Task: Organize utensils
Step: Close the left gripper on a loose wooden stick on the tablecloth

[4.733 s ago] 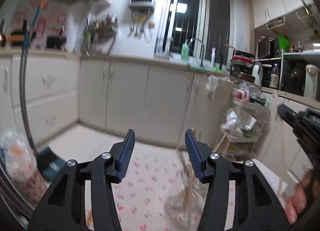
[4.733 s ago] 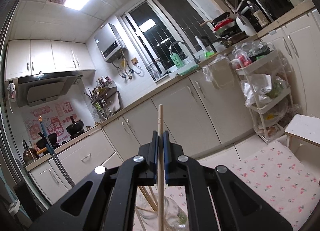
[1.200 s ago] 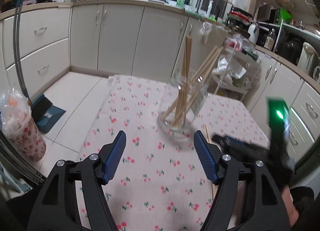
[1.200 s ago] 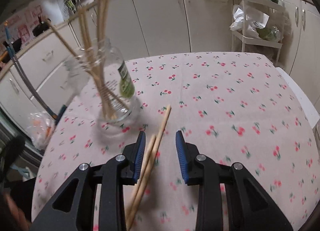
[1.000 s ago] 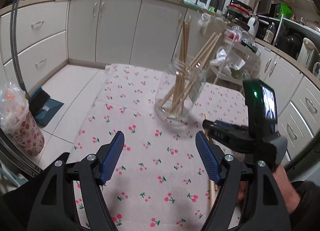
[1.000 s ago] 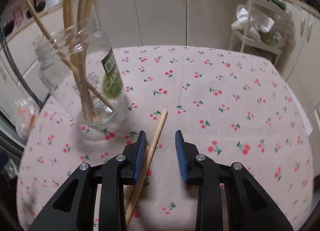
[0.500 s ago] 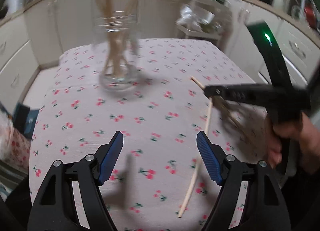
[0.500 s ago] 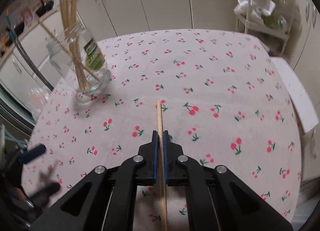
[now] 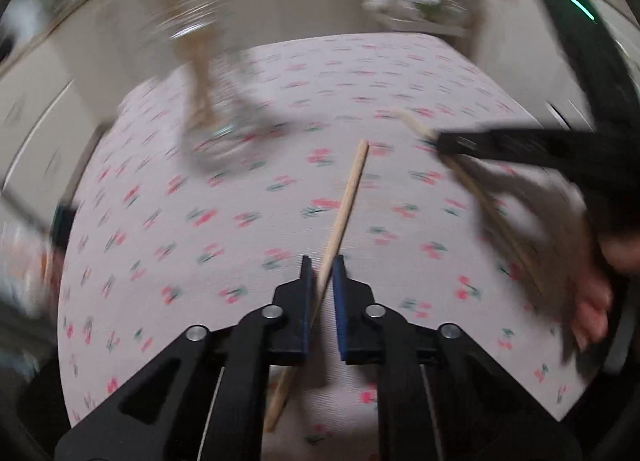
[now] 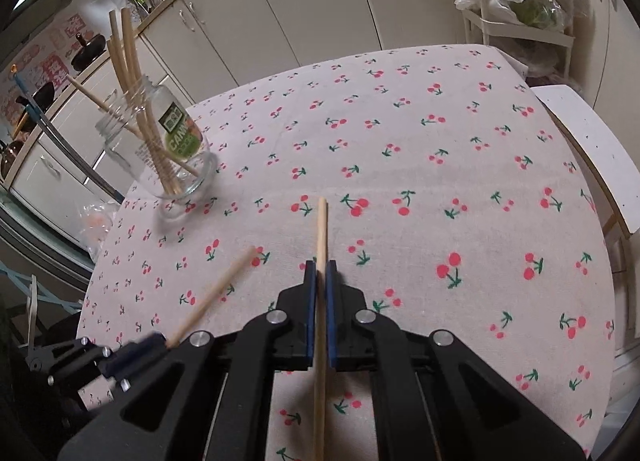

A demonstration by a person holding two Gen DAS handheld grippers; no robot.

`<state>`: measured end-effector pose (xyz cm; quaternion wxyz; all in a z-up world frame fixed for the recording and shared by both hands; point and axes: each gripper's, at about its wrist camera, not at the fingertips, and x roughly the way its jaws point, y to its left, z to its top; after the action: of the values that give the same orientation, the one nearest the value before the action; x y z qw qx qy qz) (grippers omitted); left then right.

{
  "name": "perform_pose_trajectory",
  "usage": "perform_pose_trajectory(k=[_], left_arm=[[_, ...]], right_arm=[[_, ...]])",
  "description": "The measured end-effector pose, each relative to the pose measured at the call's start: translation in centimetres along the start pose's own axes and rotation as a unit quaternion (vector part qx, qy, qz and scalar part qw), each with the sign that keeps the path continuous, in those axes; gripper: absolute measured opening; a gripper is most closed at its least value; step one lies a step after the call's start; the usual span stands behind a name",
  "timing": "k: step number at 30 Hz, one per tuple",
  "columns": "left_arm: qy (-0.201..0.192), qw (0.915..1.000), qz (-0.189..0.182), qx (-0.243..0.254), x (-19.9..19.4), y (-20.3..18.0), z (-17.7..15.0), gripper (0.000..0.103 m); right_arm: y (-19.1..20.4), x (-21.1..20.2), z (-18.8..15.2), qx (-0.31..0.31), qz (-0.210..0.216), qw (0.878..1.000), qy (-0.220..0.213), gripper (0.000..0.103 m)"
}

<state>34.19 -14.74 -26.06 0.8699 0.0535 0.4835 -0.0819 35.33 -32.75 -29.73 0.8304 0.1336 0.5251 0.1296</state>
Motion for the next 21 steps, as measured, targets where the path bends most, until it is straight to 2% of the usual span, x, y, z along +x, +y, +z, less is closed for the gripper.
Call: perform_pose_trajectory(k=[2, 4, 8, 11, 13, 15, 21], left_arm=[[0.002, 0.9992, 0.01, -0.038, -0.2, 1.5, -0.4, 0.008], [0.005, 0.9979, -0.005, -0.065, -0.7, 2.9, -1.1, 0.008], [0.007, 0.999, -0.021, -0.04, -0.9, 2.9, -0.8, 0.01], [-0.004, 0.9994, -0.025, -0.026, -0.5, 2.4, 0.8, 0.022], [-0.016, 0.9994, -0.02, -0.021, 0.0, 1.8, 2.0, 0.036], [-0.019, 0.9995, -0.017, -0.021, 0.4, 1.6, 3.0, 0.04], [-0.009, 0.999, -0.005, -0.043, 2.7, 2.7, 4.9, 0.041]], right_arm=[[0.4, 0.0, -0.2, -0.007, 0.005, 1.0, 0.005, 0.005], [0.9, 0.0, -0.4, -0.016, 0.006, 1.0, 0.01, 0.005], [1.1, 0.0, 0.0, -0.022, -0.005, 1.0, 0.005, 0.006], [0.9, 0.1, 0.5, -0.018, -0.012, 1.0, -0.001, 0.023], [1.3, 0.3, 0.9, -0.028, -0.019, 0.999, -0.003, 0.024], [1.6, 0.6, 1.1, -0.038, -0.027, 0.999, -0.001, 0.024], [3.1, 1.8, 1.6, -0.086, -0.064, 0.994, -0.007, 0.022]])
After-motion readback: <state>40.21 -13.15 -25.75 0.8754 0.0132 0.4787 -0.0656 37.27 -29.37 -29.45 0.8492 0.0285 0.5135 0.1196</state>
